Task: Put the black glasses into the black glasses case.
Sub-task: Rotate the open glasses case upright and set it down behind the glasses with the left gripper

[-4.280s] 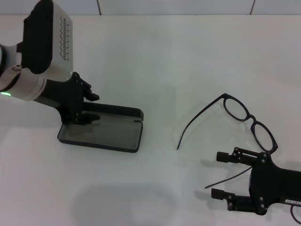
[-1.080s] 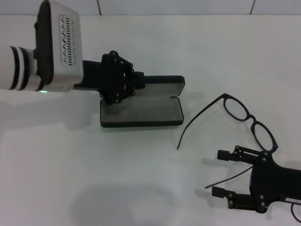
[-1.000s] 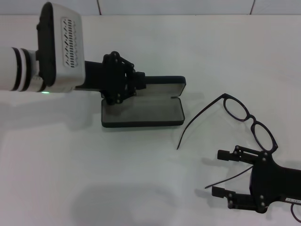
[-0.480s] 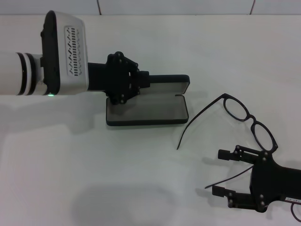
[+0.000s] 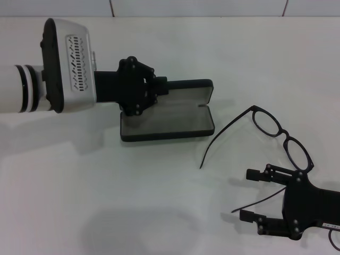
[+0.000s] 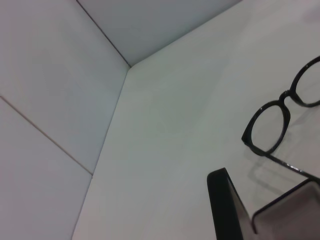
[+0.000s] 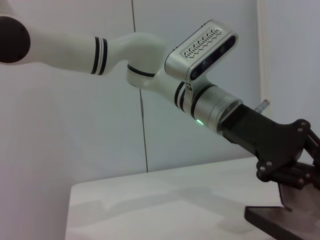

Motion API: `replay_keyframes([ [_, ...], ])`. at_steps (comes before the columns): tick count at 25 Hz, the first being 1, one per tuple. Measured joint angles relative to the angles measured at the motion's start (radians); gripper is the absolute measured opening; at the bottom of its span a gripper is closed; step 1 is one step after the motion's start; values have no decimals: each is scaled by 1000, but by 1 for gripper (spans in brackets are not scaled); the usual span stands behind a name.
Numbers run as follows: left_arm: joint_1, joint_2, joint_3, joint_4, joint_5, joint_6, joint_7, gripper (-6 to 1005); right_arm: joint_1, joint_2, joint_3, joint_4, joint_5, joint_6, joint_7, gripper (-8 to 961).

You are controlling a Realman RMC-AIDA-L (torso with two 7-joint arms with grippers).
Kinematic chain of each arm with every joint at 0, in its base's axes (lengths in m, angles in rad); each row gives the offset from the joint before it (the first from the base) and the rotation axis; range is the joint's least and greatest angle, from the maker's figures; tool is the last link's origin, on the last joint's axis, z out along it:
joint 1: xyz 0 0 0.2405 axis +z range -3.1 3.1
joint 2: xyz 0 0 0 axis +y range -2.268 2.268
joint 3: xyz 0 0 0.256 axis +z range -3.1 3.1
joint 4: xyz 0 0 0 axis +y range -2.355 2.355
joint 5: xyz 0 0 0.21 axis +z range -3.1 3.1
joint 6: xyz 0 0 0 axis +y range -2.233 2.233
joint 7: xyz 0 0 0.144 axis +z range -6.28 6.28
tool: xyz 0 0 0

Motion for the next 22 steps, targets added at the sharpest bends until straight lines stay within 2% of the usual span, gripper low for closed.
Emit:
replay_keyframes([
  [5, 1, -2, 1, -33, -16, -24, 61, 181, 1, 0, 0, 0, 0, 0, 0, 756],
  [17, -2, -3, 21, -45, -21, -57, 72, 151, 0, 0, 0, 0, 0, -2, 0, 756],
  [22, 0, -3, 29, -72, -54, -84, 111, 171, 0, 0, 0, 0, 0, -1, 0, 756],
])
